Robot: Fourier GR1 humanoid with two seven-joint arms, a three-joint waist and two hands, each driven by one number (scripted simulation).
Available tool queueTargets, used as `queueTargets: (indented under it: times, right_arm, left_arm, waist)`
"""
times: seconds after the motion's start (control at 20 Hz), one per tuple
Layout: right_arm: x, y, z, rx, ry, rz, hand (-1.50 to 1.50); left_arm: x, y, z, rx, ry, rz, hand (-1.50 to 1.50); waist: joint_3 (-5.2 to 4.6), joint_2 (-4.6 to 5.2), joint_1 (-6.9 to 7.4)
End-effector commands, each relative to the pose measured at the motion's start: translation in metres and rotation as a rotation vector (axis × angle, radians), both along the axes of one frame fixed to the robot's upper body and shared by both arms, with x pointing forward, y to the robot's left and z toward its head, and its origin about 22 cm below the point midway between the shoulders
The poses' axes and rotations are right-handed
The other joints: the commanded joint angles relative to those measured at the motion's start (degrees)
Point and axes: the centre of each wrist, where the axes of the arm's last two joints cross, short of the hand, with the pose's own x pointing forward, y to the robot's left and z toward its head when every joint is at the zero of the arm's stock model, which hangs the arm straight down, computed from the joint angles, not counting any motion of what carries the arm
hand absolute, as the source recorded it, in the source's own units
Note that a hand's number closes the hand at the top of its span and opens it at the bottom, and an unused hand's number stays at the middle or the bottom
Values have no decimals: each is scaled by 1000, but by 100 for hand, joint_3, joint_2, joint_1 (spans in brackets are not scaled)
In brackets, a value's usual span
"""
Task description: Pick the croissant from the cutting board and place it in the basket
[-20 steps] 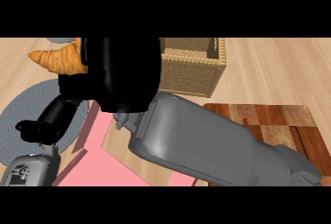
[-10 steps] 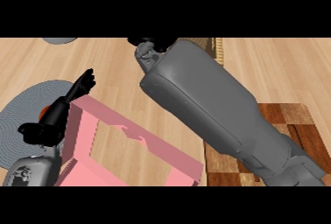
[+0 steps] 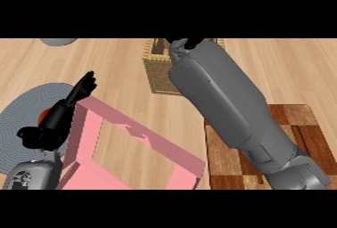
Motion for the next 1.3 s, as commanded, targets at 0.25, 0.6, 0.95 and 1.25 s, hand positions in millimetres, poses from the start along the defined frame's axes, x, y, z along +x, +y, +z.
queueTargets:
  times: [0.25,0.6,0.95,1.25]
  right_arm:
    - [29,-39,-41,-53,-91,-43,150]
    - [36,-47,-66,98,-187,-132,-150]
    - [51,-69,-51,1,-199,-70,-150]
    - [51,-62,-34,173,-280,-42,-150]
  left_arm:
    - [2,2,4,4,10,16,0]
    - [4,5,1,4,-15,-5,0]
    - [-1,11,-4,9,13,3,0]
    - [11,-5,7,0,4,-3,0]
  waist:
    - [0,8,13]
    - [1,30,63]
    - [1,2,17]
    - [2,27,26]
